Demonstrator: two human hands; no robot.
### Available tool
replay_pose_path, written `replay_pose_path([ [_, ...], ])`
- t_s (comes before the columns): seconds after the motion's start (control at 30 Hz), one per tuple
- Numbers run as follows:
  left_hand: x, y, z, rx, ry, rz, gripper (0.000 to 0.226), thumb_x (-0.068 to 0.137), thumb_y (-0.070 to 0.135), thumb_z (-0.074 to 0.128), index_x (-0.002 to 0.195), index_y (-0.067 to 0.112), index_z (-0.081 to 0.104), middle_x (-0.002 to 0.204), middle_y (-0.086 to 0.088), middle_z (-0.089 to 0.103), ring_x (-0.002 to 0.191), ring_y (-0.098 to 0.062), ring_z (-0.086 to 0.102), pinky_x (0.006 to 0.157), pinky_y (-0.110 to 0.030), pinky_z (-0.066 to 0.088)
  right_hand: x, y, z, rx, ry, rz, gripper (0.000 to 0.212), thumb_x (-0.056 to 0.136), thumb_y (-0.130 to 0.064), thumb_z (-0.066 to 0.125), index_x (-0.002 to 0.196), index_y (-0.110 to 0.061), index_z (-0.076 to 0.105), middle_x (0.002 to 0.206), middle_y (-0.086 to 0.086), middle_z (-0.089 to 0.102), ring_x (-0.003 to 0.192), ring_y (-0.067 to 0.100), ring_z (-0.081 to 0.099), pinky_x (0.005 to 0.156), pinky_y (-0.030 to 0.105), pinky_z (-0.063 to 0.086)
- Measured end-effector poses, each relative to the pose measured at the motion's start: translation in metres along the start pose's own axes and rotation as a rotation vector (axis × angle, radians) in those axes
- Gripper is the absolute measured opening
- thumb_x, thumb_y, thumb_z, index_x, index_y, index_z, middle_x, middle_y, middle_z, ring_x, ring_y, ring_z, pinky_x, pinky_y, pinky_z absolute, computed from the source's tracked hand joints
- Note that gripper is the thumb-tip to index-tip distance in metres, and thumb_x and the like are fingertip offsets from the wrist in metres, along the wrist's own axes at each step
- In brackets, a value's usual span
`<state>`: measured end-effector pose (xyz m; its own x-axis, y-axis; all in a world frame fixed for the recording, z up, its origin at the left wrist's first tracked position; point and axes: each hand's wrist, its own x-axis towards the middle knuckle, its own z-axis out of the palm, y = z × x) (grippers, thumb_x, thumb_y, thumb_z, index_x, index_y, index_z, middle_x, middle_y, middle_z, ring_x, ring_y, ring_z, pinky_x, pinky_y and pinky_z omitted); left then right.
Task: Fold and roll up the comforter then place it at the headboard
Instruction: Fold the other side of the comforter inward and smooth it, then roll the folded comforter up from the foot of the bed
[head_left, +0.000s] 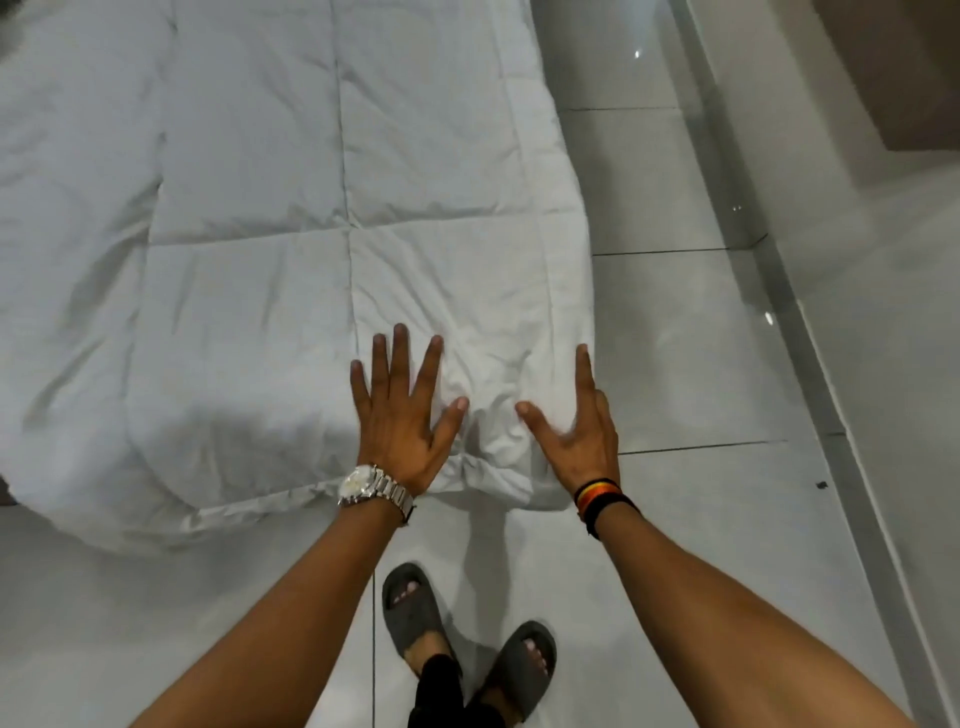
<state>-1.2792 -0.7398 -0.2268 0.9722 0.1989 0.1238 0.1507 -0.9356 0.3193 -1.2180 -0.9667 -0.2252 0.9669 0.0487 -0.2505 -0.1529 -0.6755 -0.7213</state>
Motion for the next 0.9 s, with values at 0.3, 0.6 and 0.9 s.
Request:
replay_pose_path([
  [0.3, -0.032, 0.042, -0.016, 0.017, -0.165, 0.013, 0.074, 0.103, 0.065, 0.024, 0.167, 0.031, 0.009, 0.175, -0.005, -0.009, 0.161, -0.028, -0.010, 0.125, -0.064, 0.003, -0.043, 0.009, -0.060, 0.045, -0.047, 0.072, 0.104, 0.073, -0.084, 0.071, 0.156, -0.065, 0.013, 0.150, -0.003, 0.058, 0.133, 0.023, 0.058, 0.108, 0.031, 0.048],
  [0.6, -0.075, 0.026, -0.008, -0.021, -0.188, 0.014, 0.073, 0.105, 0.059, 0.027, 0.167, 0.027, 0.009, 0.175, -0.007, -0.009, 0.161, -0.028, -0.008, 0.127, -0.060, 0.000, -0.081, 0.053, -0.023, 0.316, -0.129, 0.406, 0.138, 0.041, -0.081, 0.092, 0.157, -0.033, 0.035, 0.147, -0.003, 0.059, 0.132, 0.024, 0.060, 0.111, 0.043, 0.051],
  [0.9, -0.153, -0.026, -0.021, -0.029, -0.305, -0.100, 0.073, 0.104, 0.060, 0.026, 0.167, 0.028, 0.009, 0.175, -0.006, -0.009, 0.161, -0.026, -0.009, 0.128, -0.057, 0.000, -0.095, 0.024, -0.025, 0.041, 0.054, 0.206, 0.119, 0.072, -0.082, 0.073, 0.166, -0.036, 0.015, 0.167, 0.006, 0.036, 0.153, 0.029, 0.033, 0.123, 0.050, 0.033],
])
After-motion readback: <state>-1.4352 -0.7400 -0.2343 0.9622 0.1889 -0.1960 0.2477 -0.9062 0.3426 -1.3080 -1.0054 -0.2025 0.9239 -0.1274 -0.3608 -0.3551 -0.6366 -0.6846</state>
